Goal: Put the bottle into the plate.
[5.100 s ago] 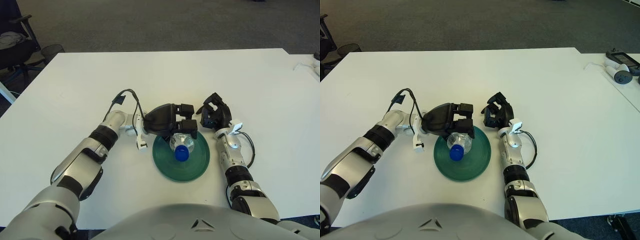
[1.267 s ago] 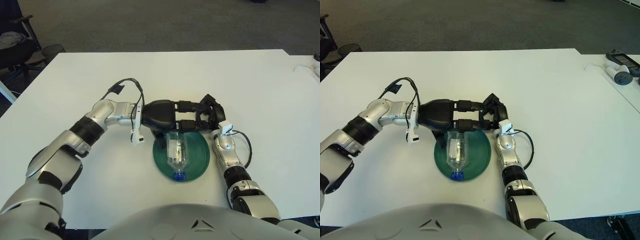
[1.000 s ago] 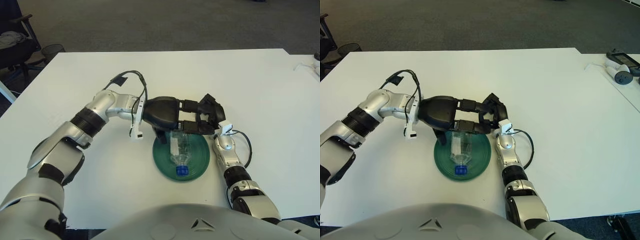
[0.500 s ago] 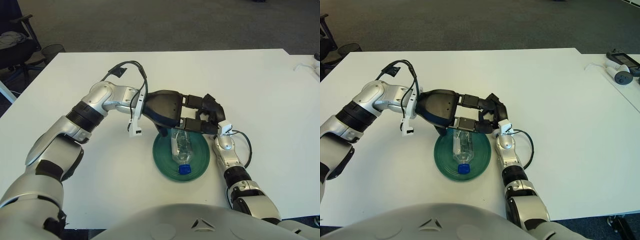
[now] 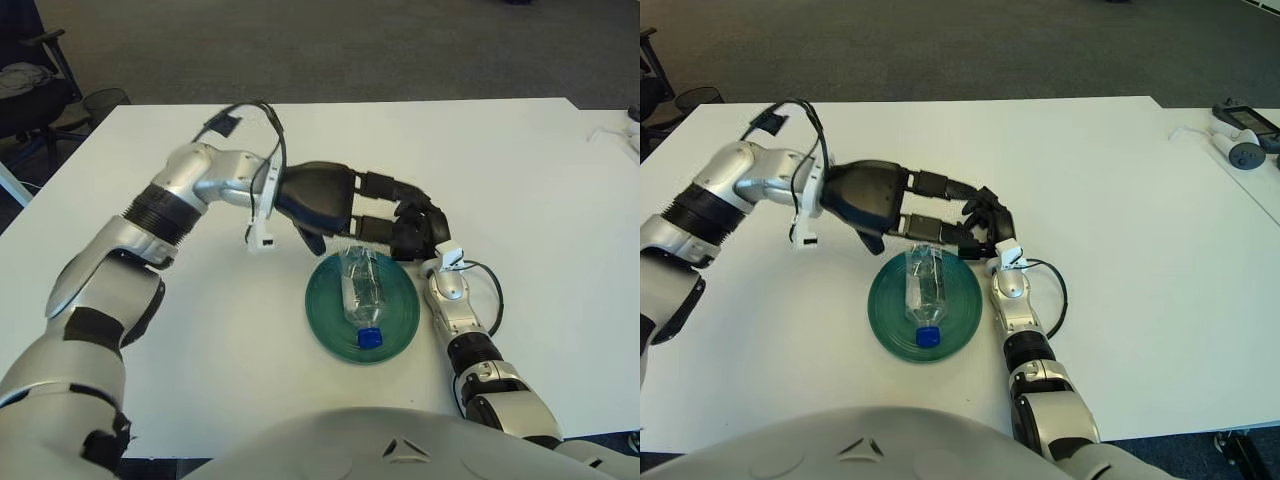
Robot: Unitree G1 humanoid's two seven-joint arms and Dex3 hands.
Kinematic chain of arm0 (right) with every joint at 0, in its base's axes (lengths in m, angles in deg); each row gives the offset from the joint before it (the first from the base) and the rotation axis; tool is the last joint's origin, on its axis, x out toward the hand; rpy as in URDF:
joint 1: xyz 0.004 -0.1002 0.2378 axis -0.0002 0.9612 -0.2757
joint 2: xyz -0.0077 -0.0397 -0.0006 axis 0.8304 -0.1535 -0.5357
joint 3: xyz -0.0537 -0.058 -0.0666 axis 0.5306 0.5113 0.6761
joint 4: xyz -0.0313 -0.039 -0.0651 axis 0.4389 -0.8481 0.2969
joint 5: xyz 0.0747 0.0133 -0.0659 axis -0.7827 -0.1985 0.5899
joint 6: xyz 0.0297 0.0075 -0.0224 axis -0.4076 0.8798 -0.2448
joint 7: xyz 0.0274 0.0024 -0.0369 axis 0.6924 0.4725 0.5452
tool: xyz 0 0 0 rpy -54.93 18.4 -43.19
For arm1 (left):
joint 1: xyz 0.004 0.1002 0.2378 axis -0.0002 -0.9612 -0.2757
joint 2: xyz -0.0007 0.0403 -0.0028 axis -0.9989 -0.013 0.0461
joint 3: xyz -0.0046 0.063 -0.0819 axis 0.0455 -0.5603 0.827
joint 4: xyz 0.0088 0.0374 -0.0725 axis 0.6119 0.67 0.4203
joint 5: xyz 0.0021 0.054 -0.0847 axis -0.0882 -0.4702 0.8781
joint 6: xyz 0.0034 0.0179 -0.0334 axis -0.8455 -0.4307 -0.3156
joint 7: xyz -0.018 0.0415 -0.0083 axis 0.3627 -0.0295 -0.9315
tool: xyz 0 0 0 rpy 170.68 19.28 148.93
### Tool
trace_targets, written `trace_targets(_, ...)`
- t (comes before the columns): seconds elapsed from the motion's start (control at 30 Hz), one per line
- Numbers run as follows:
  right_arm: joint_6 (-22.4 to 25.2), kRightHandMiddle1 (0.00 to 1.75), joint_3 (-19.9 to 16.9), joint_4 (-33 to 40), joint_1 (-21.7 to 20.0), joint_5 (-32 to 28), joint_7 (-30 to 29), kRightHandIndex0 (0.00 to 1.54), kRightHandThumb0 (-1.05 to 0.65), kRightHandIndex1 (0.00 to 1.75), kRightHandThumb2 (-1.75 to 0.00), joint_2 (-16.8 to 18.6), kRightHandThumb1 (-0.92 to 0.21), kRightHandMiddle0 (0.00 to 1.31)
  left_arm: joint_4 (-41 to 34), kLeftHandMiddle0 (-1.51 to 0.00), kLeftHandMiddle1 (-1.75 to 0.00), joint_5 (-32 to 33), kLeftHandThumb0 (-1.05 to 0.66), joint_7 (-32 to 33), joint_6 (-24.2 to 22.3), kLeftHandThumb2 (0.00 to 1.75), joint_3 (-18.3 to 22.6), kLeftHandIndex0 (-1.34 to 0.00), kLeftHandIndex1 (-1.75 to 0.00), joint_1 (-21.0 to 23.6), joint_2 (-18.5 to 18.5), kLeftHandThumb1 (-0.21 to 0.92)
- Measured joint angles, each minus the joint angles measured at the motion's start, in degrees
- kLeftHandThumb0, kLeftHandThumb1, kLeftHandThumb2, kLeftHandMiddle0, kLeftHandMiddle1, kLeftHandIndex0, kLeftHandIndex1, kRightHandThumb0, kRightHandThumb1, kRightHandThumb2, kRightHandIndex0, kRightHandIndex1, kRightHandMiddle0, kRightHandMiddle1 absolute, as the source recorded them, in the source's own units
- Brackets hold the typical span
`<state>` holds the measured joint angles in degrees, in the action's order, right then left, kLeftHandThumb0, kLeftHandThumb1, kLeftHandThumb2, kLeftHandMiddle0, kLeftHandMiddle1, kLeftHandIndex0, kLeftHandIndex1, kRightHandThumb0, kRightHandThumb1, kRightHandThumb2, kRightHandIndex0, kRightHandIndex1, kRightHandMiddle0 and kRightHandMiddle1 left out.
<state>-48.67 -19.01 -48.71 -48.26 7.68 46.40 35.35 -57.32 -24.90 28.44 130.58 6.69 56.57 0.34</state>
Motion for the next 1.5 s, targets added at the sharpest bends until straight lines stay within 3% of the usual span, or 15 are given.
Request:
trace_targets(0.17,0.0,1.75,0.1,-0.1,0.0,0.0,-0.4,0.61,-0.01,1.75,-1.5,0.0,-0.16,0.6,2.8,-0.03,-0.01,4.5,-0.9,0.5,-5.9,0.47,4.7,-0.03,-0.03,-0.9,0.4,0.89)
trace_targets(0.3,0.1,1.75,0.1,-0.2,0.0,-0.5,0.1,0.65,-0.01,1.73,-1.48,0.1,-0.17,0.56,3.4,-0.16,-0.05,13.6,-0.84,0.3,-13.5,0.52,8.0,-0.01,-0.49,-5.4,2.9,0.92)
trace_targets(0.47,0.7,1.75,-2.7,-0.2,-0.1,-6.8,8.7,0.76,0.0,1.57,-1.41,0.9,-0.19,0.51,7.4,-0.28,-0.11,22.0,-0.72,0.8,-19.2,0.53,11.3,0.0,-0.92,-11.1,6.9,0.92)
trace_targets(0.6,1.9,1.75,-3.6,0.3,-0.1,-9.1,11.8,0.82,0.0,1.41,-1.39,1.1,-0.16,0.57,13.8,-0.31,-0.44,26.2,-0.64,4.6,-22.8,0.57,15.5,-0.04,-1.16,-14.2,11.5,0.92)
trace_targets(0.73,2.8,1.75,-4.0,0.8,-0.1,-10.1,13.4,0.85,0.0,1.34,-1.38,1.2,-0.15,0.6,17.4,-0.3,-0.65,31.6,-0.58,7.5,-25.8,0.65,20.2,-0.1,-1.25,-16.3,15.3,0.87)
trace_targets(0.97,3.9,1.75,-4.5,1.8,0.0,-10.2,14.2,0.83,0.0,1.35,-1.34,1.5,-0.18,0.57,16.9,-0.33,-0.82,37.6,-0.47,9.7,-29.7,0.83,25.8,-0.18,-1.33,-20.3,19.3,0.75)
trace_targets(1.0,4.2,1.75,-4.6,1.9,0.1,-10.2,14.1,0.82,0.0,1.35,-1.34,1.5,-0.19,0.57,16.5,-0.34,-0.86,38.4,-0.43,10.0,-30.2,0.71,26.5,-0.19,-1.47,-21.1,19.9,0.81)
trace_targets(1.07,4.5,1.75,-4.7,2.1,0.1,-10.2,14.1,0.82,0.0,1.35,-1.33,1.5,-0.19,0.57,16.0,-0.36,-0.91,39.6,-0.39,10.4,-31.1,0.6,27.5,-0.21,-1.58,-22.7,21.1,0.86)
trace_targets(1.23,4.9,1.75,-4.9,2.5,0.3,-10.2,14.0,0.82,0.0,1.35,-1.35,1.6,-0.18,0.59,15.6,-0.38,-1.01,41.3,-0.36,11.5,-33.3,0.48,29.3,-0.26,-1.66,-26.4,23.9,0.91)
trace_targets(1.43,5.1,1.75,-5.2,2.8,0.5,-10.2,14.2,0.83,0.0,1.32,-1.35,1.8,-0.17,0.61,16.1,-0.46,-1.27,41.6,-0.37,13.2,-34.6,0.69,30.8,-0.33,-1.69,-29.1,26.3,0.77)
trace_targets(1.5,5.2,1.75,-5.3,2.9,0.5,-10.2,14.3,0.84,0.0,1.32,-1.36,1.9,-0.16,0.62,16.4,-0.47,-1.44,41.6,-0.19,13.8,-34.6,0.87,31.2,-0.33,-1.71,-29.6,26.9,0.64)
